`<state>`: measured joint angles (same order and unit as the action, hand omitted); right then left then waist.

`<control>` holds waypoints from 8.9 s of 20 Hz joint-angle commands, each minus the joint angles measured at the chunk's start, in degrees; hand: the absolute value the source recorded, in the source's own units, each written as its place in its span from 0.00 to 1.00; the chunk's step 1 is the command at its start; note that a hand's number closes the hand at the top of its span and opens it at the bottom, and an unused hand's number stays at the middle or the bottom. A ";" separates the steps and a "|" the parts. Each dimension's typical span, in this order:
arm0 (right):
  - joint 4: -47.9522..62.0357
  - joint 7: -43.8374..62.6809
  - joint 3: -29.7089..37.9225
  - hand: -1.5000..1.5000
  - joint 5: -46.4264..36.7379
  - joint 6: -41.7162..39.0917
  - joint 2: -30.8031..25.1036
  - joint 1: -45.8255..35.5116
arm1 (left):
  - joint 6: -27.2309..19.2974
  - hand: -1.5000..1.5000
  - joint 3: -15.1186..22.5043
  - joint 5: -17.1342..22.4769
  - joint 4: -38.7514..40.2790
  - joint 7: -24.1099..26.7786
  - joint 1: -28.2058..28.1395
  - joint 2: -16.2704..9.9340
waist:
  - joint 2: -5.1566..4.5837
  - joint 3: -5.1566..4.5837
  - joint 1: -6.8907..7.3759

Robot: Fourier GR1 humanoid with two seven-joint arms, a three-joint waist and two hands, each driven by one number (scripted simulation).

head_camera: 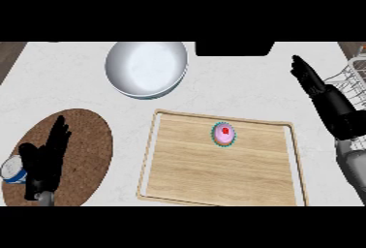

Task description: Pick the cupcake from the tray and place it in the tiered basket

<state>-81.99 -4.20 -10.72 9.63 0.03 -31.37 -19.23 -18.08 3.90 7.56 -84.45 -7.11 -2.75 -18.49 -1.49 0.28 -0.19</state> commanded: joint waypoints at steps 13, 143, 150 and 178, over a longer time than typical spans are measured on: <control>-5.94 17.16 7.09 0.00 -9.71 49.39 19.93 17.41 | 2.82 0.50 0.06 -5.98 -0.75 4.34 5.52 -7.00 | 2.35 -0.75 -4.13; 43.97 89.37 20.70 1.00 -97.71 12.04 -0.74 -48.63 | 11.17 0.50 1.02 -13.16 1.06 1.80 17.15 -0.66 | -0.31 -0.52 7.16; 48.94 88.54 26.29 1.00 -100.86 18.44 0.57 -53.43 | 9.65 0.50 0.38 -13.11 1.55 1.95 16.22 0.81 | -0.07 -0.29 5.34; 58.59 77.77 36.95 1.00 -103.97 7.90 -4.25 -46.19 | 11.82 0.50 -4.65 -11.96 -2.58 0.49 11.22 -2.77 | 1.57 -0.22 1.04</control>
<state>-21.96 66.75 23.48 -96.91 5.08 -36.39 -68.06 -8.00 0.56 -5.40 -83.40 -4.98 9.73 -19.06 -0.08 -0.01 0.69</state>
